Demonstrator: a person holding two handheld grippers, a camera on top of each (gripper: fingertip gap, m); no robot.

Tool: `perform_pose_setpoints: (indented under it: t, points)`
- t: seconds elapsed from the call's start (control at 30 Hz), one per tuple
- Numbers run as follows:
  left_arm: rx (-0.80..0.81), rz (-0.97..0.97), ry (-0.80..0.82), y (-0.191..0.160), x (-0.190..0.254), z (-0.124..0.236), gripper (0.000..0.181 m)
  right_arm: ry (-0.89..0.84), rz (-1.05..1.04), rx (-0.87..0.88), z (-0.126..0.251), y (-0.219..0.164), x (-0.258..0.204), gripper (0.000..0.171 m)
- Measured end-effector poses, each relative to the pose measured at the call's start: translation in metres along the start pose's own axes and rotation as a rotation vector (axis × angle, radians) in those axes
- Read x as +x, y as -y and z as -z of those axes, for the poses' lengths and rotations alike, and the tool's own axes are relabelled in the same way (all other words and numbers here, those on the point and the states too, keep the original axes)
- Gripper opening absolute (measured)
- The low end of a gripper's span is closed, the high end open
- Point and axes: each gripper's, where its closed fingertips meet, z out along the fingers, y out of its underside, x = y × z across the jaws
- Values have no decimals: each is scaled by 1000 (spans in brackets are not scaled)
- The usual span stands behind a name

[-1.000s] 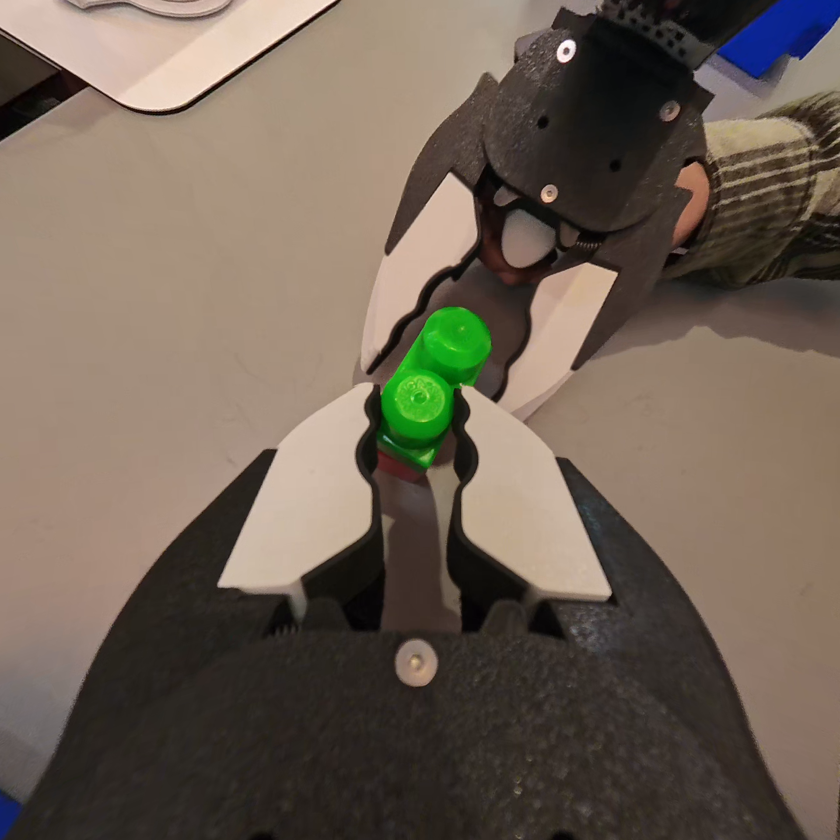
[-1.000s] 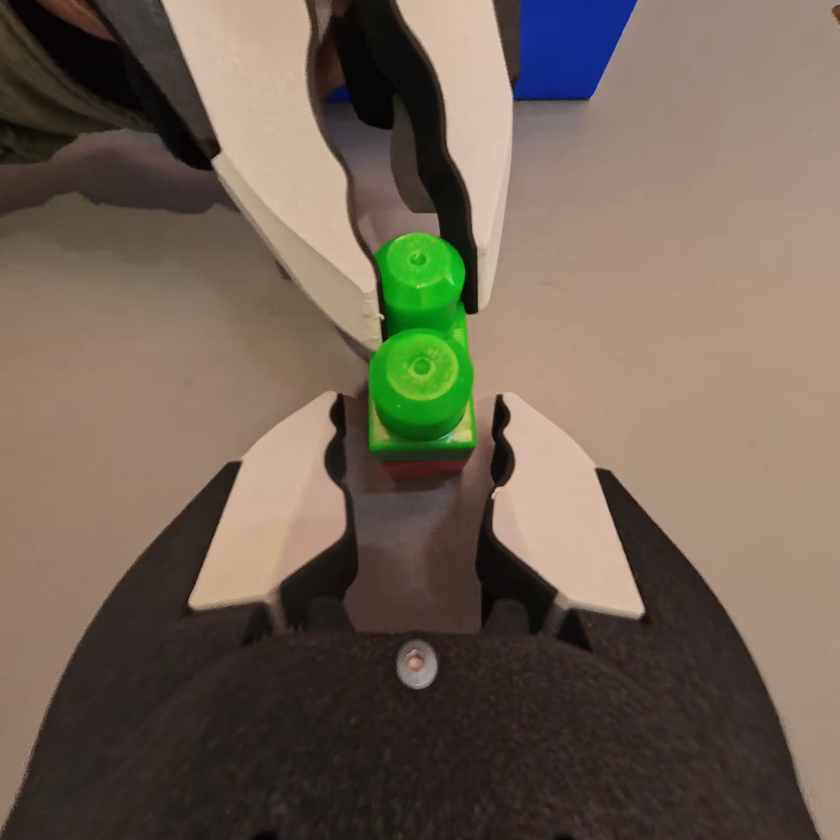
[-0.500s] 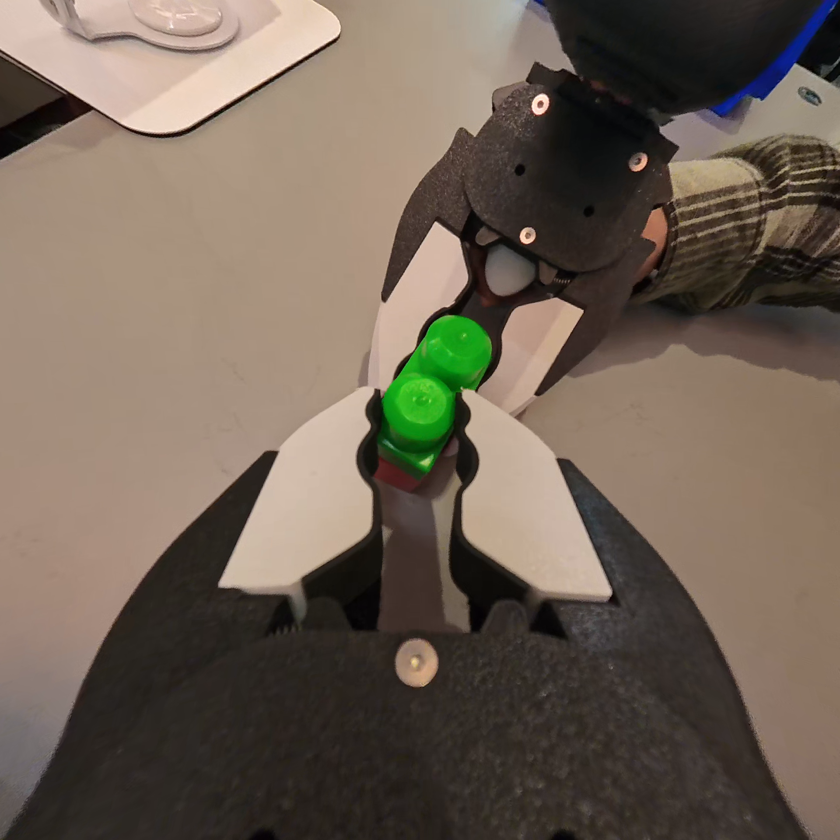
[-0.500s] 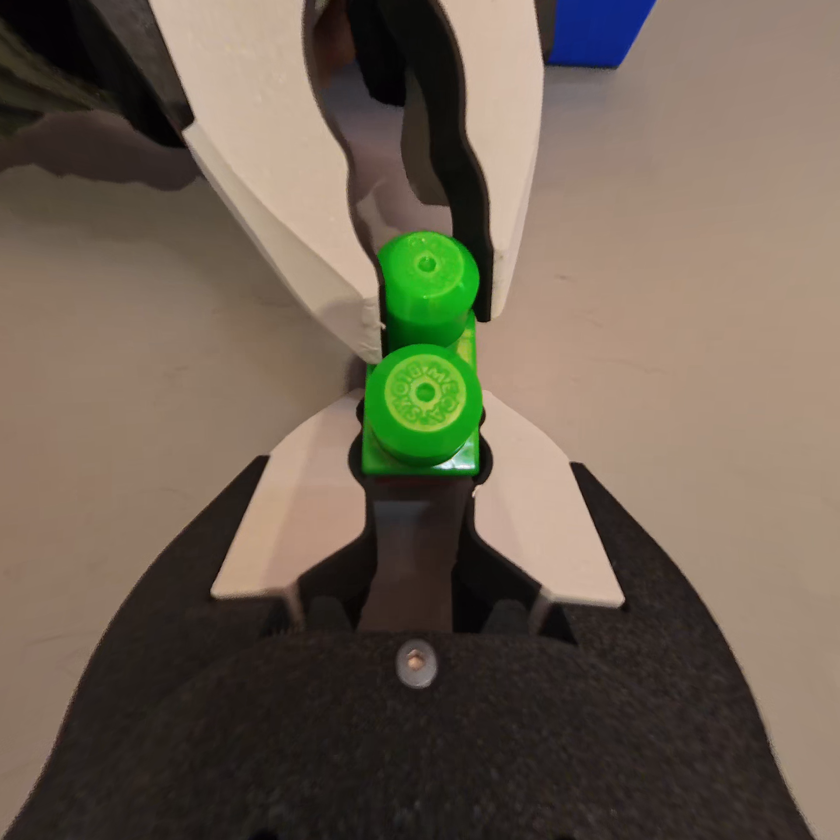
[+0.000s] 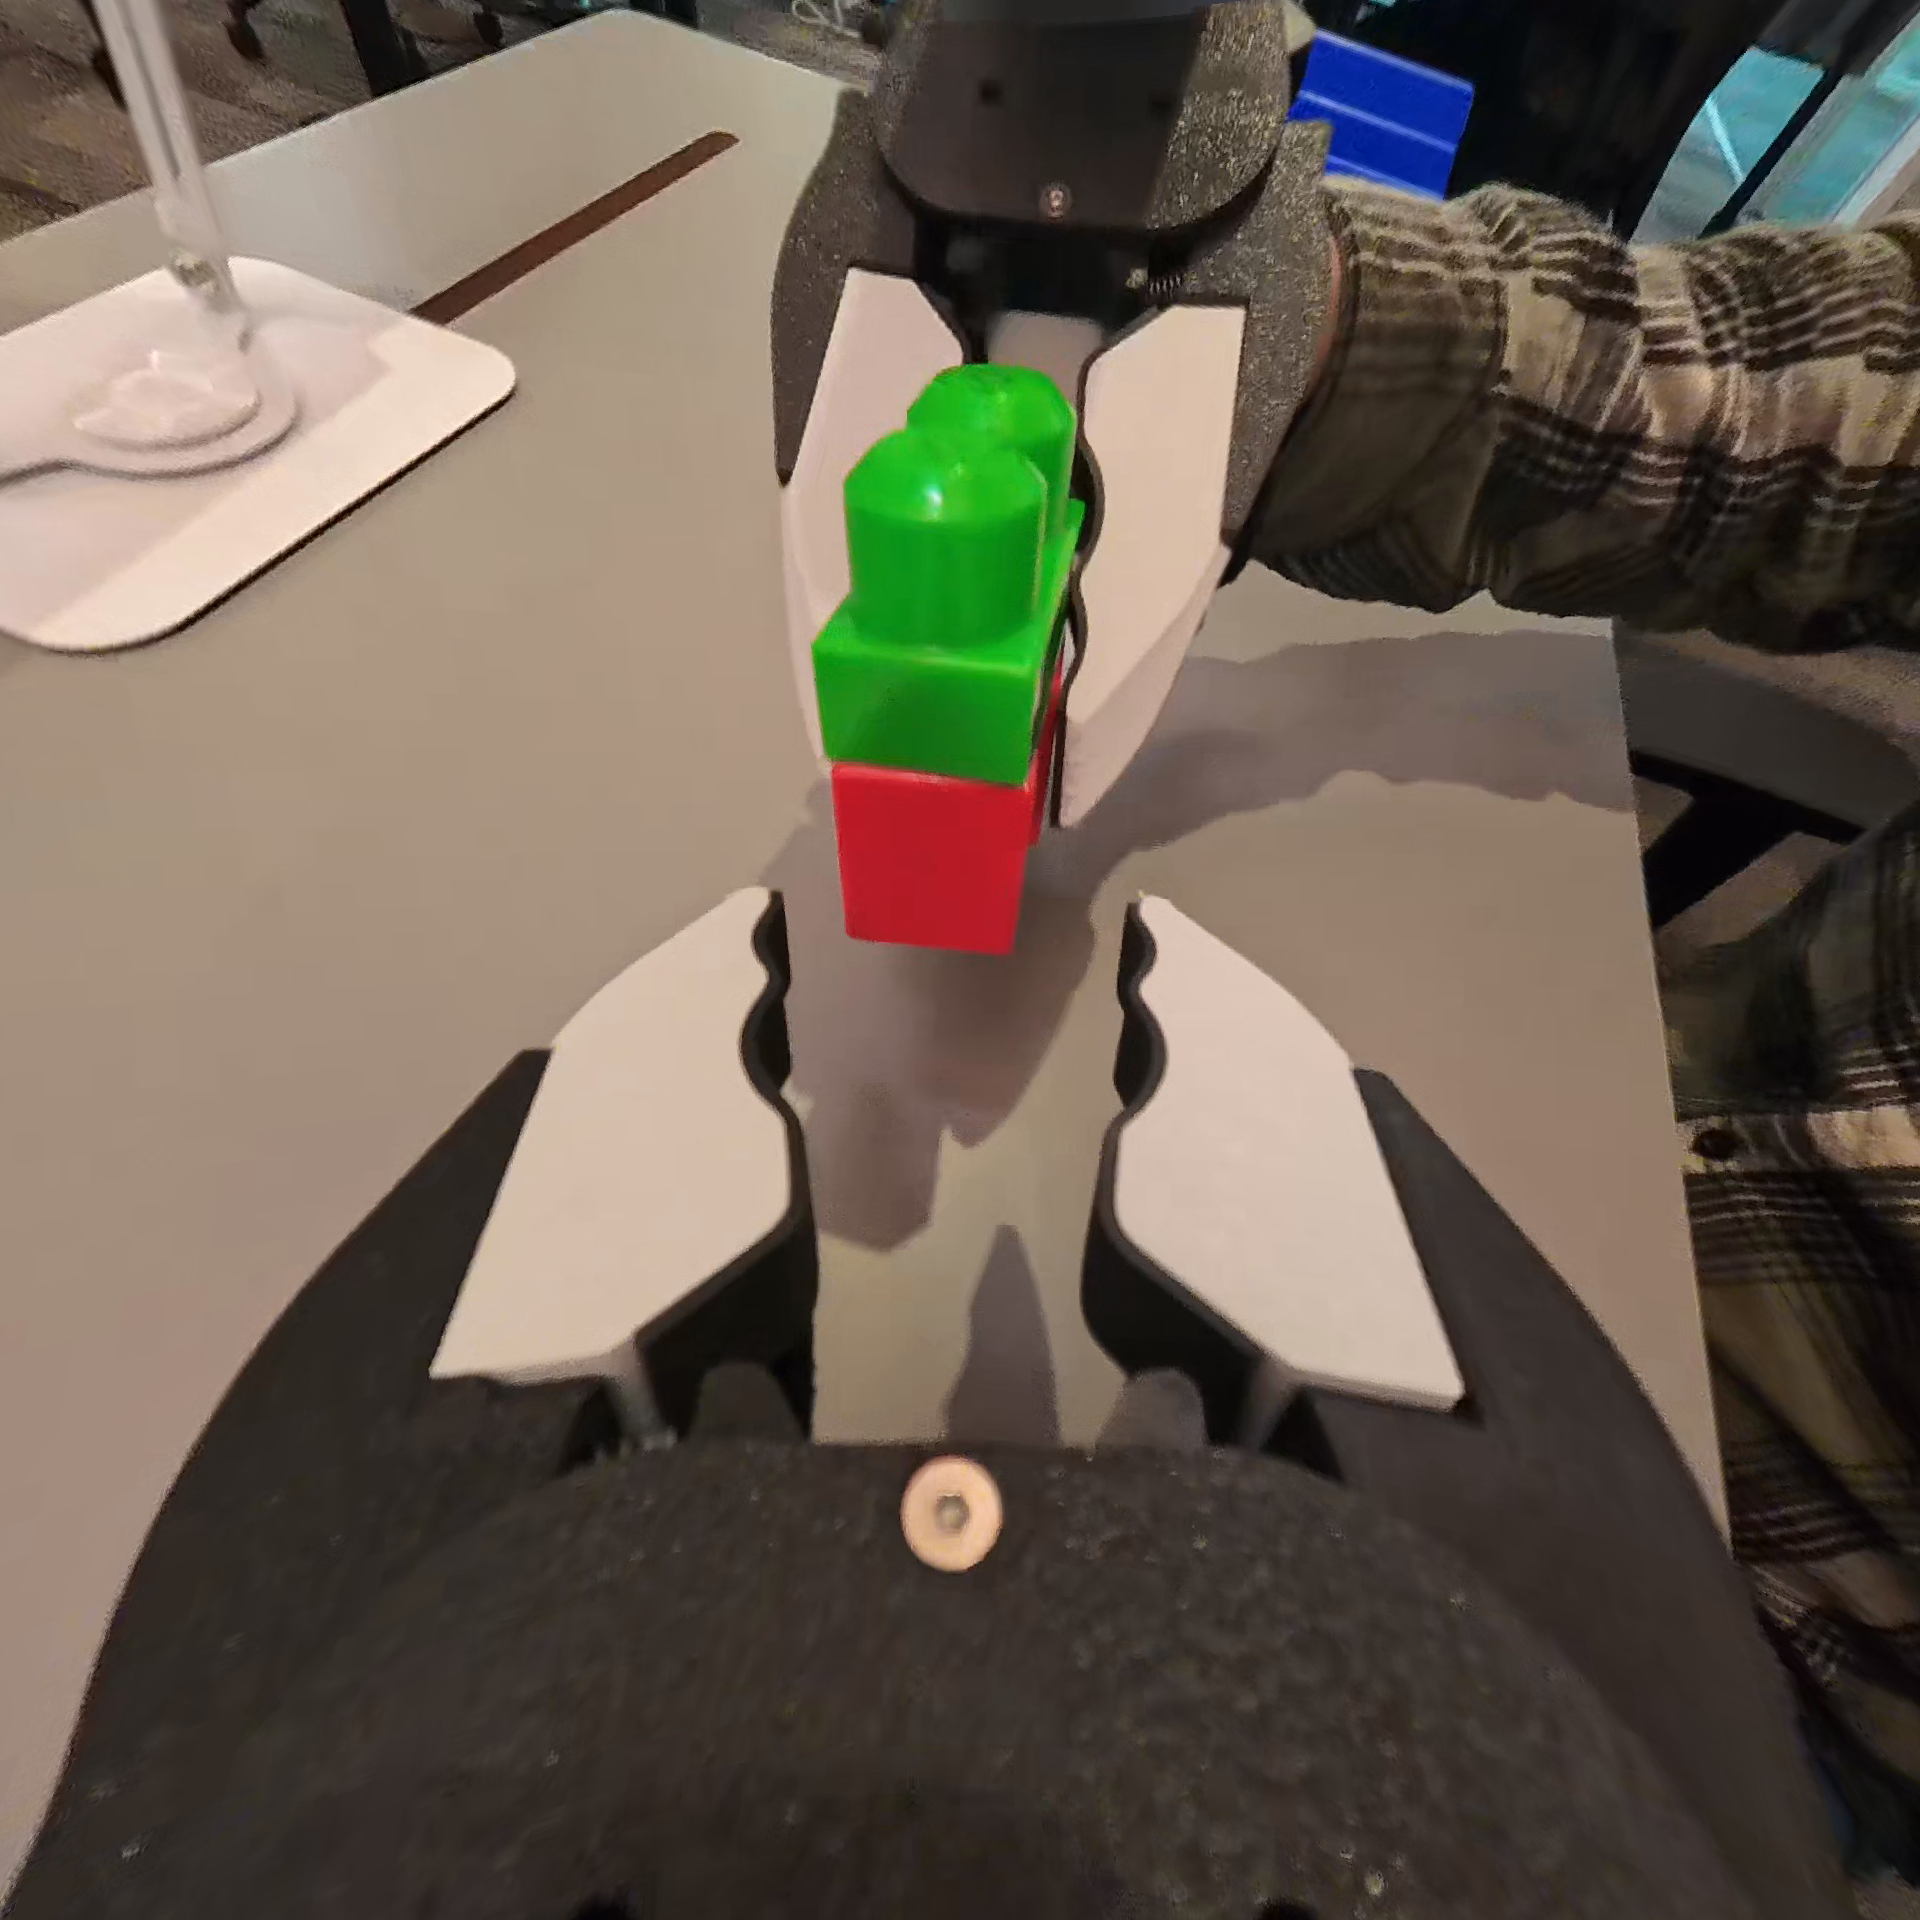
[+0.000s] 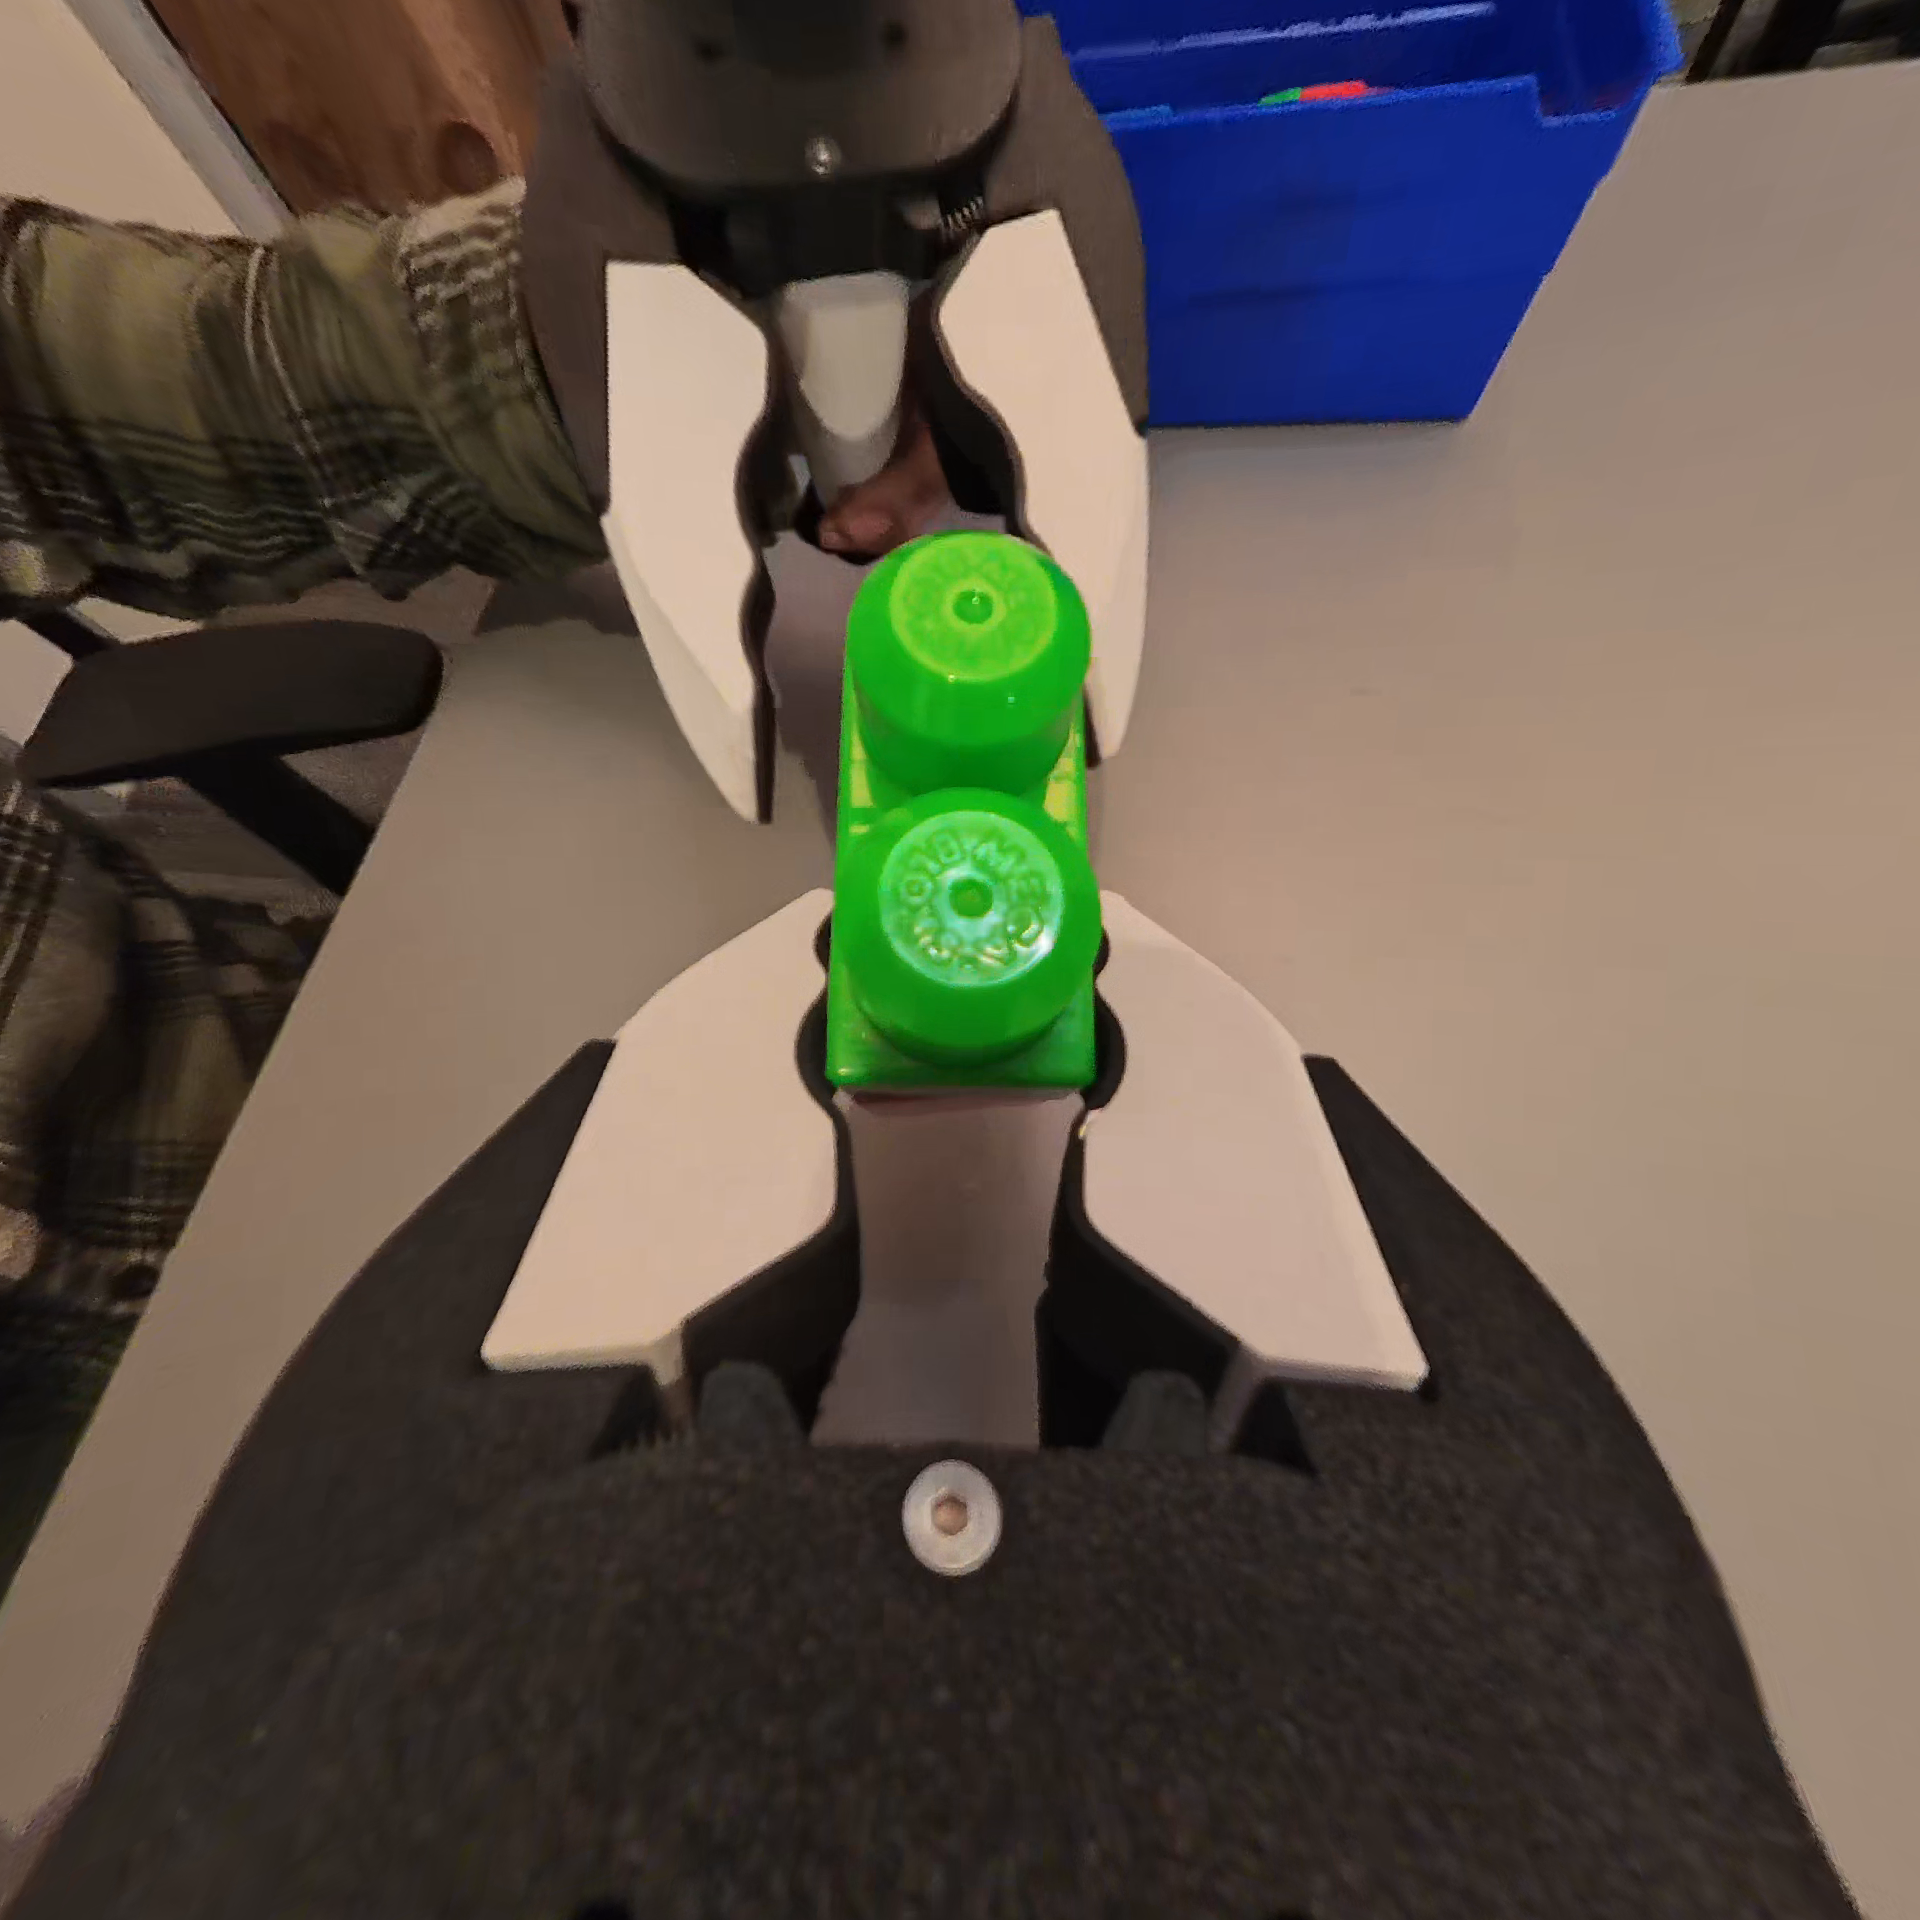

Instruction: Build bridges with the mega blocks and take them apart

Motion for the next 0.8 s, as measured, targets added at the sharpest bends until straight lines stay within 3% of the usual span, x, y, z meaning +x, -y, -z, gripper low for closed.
perform_pose_setpoints:
  t: [0.07,0.17,0.37,0.47,0.53,0.63,0.8]
  points:
    - [-2,-27,-29,8,9,-9,59,20,12,-12,5,1,-9,40]
    - [-42,-53,-79,9,18,-22,37,37,12,-1,13,4,-17,40]
    - [-43,-82,-106,6,30,-40,36,78,14,-19,24,-11,-29,41]
    - [-64,-73,-112,-1,32,-46,36,38,15,12,37,-11,-24,67]
    - [-56,-42,-122,-3,32,-48,36,-1,28,33,48,-8,-19,76]
    - [-29,-6,-135,0,31,-46,36,-8,58,31,56,-4,-21,67]
    - [-34,-18,-159,5,41,-45,36,111,30,-9,54,2,-34,35]
